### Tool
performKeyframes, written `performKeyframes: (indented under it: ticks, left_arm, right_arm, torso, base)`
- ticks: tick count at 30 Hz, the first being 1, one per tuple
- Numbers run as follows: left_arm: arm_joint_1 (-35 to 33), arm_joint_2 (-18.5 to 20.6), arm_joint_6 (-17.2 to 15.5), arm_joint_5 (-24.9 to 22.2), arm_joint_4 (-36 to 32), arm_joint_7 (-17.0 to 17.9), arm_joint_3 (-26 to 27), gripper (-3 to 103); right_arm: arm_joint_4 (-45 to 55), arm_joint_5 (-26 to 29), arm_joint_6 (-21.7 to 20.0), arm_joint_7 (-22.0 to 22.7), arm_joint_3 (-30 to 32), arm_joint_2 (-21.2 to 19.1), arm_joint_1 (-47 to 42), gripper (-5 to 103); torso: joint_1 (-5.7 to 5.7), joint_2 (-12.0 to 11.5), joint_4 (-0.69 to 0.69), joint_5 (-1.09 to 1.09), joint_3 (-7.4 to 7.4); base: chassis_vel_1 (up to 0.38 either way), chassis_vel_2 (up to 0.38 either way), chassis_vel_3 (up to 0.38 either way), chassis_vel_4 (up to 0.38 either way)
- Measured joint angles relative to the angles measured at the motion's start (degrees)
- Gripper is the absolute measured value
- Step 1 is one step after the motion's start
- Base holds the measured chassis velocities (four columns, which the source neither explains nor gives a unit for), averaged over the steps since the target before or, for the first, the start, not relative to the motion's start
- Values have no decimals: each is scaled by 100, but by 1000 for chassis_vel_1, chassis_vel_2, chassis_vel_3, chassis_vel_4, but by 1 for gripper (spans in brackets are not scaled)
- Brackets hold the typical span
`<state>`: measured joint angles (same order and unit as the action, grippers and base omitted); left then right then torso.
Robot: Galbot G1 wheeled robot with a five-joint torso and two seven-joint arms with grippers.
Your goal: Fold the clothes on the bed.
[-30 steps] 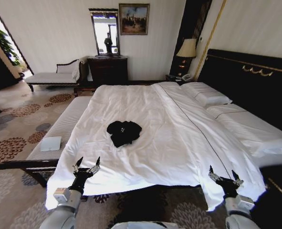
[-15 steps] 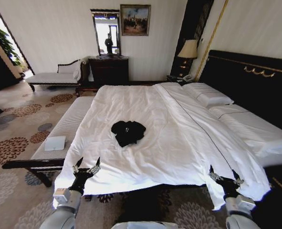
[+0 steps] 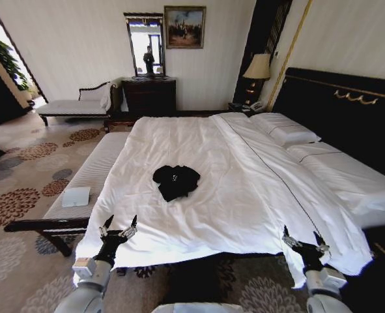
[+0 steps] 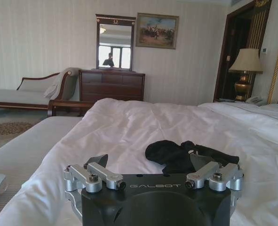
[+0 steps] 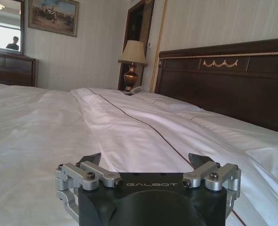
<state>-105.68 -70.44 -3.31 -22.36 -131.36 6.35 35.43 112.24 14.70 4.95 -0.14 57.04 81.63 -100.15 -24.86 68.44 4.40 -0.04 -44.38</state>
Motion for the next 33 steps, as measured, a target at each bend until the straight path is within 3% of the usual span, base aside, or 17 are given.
performKeyframes:
  ticks: [33]
  left_arm:
    - [-18, -11, 5, 68, -17, -11, -52, 98]
  right_arm:
    - [49, -39, 24, -22, 0, 25, -69, 100]
  torso:
    - [-1, 0, 0, 0, 0]
  base:
    - [-43, 46, 45, -48]
